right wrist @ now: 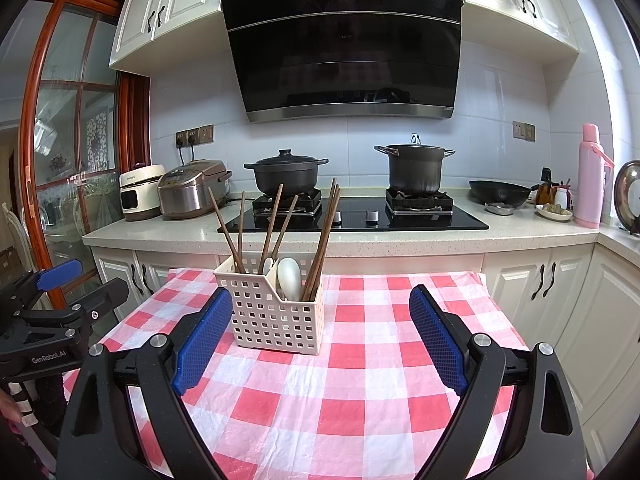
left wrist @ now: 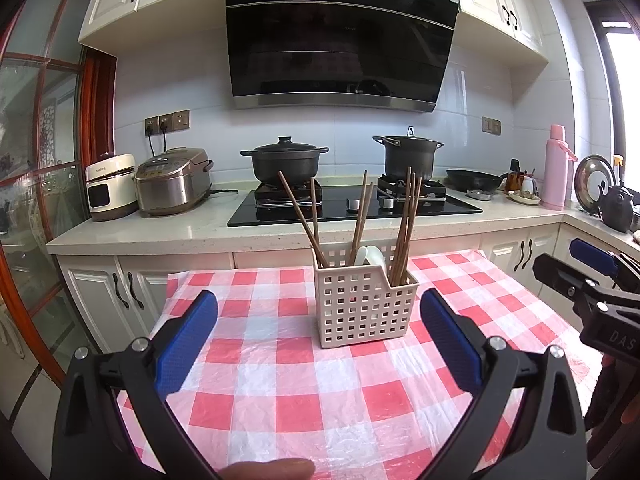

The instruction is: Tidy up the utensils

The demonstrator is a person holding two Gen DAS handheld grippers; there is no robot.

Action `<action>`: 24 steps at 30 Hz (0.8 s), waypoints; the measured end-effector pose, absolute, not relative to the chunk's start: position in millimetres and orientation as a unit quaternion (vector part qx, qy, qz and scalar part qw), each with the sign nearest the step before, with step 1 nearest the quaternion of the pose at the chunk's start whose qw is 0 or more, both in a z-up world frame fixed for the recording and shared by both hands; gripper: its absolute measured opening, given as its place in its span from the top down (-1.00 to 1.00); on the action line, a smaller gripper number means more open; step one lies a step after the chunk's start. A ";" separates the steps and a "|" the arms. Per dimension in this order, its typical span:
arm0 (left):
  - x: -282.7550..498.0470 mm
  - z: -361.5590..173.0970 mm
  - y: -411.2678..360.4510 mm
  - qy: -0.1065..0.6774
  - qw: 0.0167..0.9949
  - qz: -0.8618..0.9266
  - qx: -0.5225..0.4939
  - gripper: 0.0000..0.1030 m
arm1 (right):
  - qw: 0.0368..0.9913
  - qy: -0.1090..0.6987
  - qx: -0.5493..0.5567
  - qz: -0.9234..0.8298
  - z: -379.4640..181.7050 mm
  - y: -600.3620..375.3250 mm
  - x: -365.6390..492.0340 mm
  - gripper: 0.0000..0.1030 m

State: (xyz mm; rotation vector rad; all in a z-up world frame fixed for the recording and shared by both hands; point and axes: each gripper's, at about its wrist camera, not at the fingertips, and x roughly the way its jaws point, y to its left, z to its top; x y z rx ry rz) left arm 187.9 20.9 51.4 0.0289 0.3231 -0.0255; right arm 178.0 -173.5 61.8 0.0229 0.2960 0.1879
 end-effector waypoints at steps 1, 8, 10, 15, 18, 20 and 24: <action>187.3 51.6 20.8 0.160 0.987 -0.012 0.014 -0.91 | 0.985 0.147 0.011 0.094 61.8 -173.3 177.9 -0.64; 186.0 51.7 20.8 0.155 0.988 -0.010 0.013 -0.91 | 0.985 0.146 0.009 0.096 64.1 -172.3 176.7 -0.64; 185.8 51.9 21.9 0.155 0.988 -0.015 0.010 -0.91 | 0.985 0.146 0.009 0.096 64.7 -172.3 176.9 -0.64; 186.4 51.0 22.7 0.159 0.987 -0.011 0.009 -0.91 | 0.984 0.147 0.007 0.096 65.0 -172.1 176.8 -0.64; 186.7 50.3 23.0 0.158 0.987 -0.017 0.008 -0.91 | 0.984 0.146 0.007 0.098 66.3 -171.4 175.8 -0.64; 186.7 50.6 23.3 0.156 0.988 -0.015 0.008 -0.91 | 0.985 0.144 0.007 0.098 67.8 -170.9 174.5 -0.64; 184.5 51.2 21.5 0.151 0.988 -0.010 0.016 -0.91 | 0.985 0.143 0.010 0.097 69.2 -172.5 174.6 -0.64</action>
